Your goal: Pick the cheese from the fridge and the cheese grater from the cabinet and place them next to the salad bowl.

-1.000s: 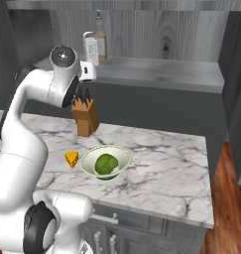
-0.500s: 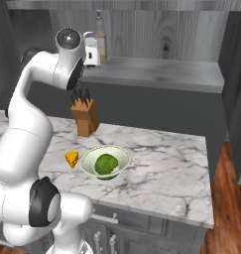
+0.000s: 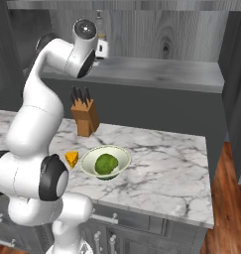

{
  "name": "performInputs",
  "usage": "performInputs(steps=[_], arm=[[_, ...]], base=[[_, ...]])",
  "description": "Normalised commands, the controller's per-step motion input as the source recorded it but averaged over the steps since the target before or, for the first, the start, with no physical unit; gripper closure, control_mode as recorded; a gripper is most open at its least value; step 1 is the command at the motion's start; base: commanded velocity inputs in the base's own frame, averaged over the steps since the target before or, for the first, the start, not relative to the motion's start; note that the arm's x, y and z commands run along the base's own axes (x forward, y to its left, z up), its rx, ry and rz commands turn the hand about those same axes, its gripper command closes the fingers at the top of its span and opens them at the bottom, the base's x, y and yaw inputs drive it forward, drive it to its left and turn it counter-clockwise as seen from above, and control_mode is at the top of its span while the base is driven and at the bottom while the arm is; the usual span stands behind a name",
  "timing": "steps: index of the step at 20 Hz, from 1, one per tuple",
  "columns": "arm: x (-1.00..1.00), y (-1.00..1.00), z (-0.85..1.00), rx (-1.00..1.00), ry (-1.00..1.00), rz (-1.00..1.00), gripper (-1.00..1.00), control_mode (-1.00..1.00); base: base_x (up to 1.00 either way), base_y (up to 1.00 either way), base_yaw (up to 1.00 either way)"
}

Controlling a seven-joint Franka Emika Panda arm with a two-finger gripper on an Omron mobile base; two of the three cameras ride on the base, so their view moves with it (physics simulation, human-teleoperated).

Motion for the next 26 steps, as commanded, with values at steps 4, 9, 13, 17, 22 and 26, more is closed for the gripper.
performInputs(steps=[4, 9, 13, 17, 22, 26], arm=[[0.4, 0.0, -0.05, 0.0, 0.0, 0.0, -1.0, -1.0], [0.36, 0.0, -0.01, 0.03, 0.0, 0.0, -1.0, -1.0], [0.23, 0.0, -0.03, 0.02, 0.0, 0.0, -1.0, -1.0], [0.22, 0.0, 0.0, 0.0, -0.02, 0.0, -1.0, -1.0], [0.06, 0.01, -0.08, 0.0, -0.09, 0.0, -1.0, -1.0], [0.04, 0.01, -0.1, 0.0, -0.1, 0.0, -1.0, -1.0]], base=[[0.0, 0.0, 0.0], [0.0, 0.0, 0.0], [0.0, 0.0, 0.0], [0.0, 0.0, 0.0], [0.0, 0.0, 0.0], [0.0, 0.0, 0.0]])
